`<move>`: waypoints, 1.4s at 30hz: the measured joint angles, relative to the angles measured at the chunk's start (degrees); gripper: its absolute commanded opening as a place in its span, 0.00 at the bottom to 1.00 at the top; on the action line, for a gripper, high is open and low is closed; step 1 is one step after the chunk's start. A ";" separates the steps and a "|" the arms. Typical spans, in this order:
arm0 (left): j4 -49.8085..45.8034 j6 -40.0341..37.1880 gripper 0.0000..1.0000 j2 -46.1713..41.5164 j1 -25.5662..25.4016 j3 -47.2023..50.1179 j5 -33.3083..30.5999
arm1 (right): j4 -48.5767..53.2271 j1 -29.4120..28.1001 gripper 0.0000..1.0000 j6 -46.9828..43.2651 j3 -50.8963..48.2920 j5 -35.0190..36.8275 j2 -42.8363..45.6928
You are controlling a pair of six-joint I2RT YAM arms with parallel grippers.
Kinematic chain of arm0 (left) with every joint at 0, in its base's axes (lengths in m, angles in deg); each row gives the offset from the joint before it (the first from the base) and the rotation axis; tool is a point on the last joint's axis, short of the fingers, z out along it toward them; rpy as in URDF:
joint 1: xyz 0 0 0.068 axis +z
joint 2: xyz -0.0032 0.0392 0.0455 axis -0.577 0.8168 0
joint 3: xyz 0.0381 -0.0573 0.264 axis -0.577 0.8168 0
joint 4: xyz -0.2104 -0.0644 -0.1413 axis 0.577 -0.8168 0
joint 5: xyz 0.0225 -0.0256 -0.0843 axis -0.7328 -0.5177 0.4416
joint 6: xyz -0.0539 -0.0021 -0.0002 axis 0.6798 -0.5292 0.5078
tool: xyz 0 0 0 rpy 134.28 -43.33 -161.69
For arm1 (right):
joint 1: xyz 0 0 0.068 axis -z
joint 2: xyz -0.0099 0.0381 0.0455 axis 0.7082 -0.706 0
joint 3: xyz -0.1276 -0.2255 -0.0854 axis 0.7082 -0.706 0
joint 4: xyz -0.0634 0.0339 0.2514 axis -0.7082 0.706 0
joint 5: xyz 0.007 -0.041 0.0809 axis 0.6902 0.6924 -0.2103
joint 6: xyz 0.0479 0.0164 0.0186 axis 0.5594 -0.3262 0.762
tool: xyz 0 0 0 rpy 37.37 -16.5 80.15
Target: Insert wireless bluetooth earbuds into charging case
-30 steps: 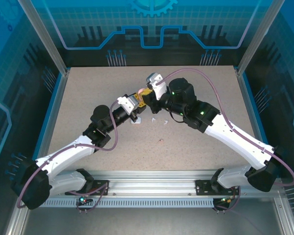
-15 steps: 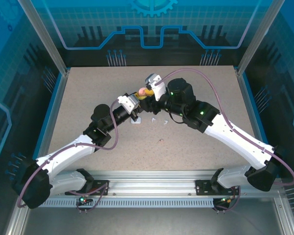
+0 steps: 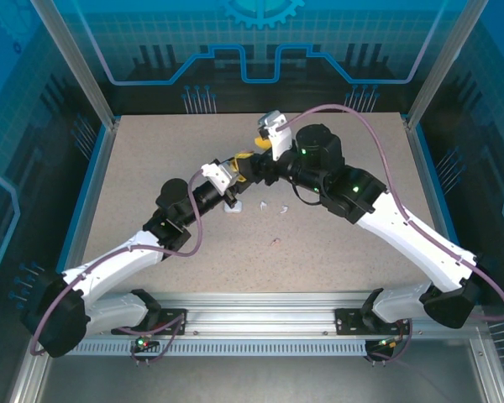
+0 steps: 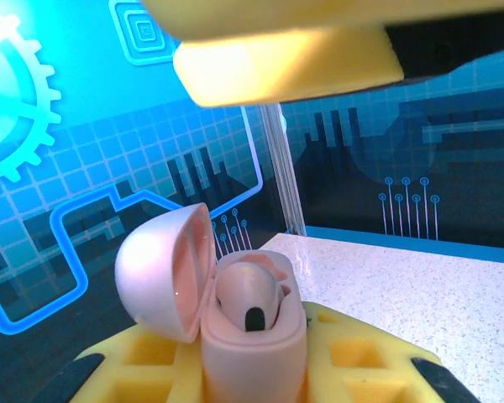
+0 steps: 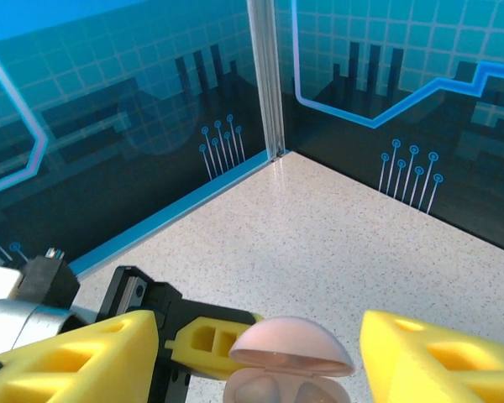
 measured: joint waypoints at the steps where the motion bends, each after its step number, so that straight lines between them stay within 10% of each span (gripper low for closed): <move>1: 0.00 0.02 0.00 0.02 0.00 0.00 0.00 | -0.02 0.42 0.66 0.55 0.04 0.20 0.00; 17: 0.04 4.00 0.00 -1.73 0.00 3.19 -5.18 | 14.53 10.10 0.66 32.48 -20.65 11.21 9.60; 27: 0.02 8.22 0.00 -5.86 0.00 5.64 -6.80 | 14.49 2.93 0.67 54.64 -31.65 9.94 -3.80; 42: -0.17 9.44 0.00 -8.48 0.00 7.61 -8.39 | 7.50 -0.70 0.67 62.51 -31.34 5.27 -19.30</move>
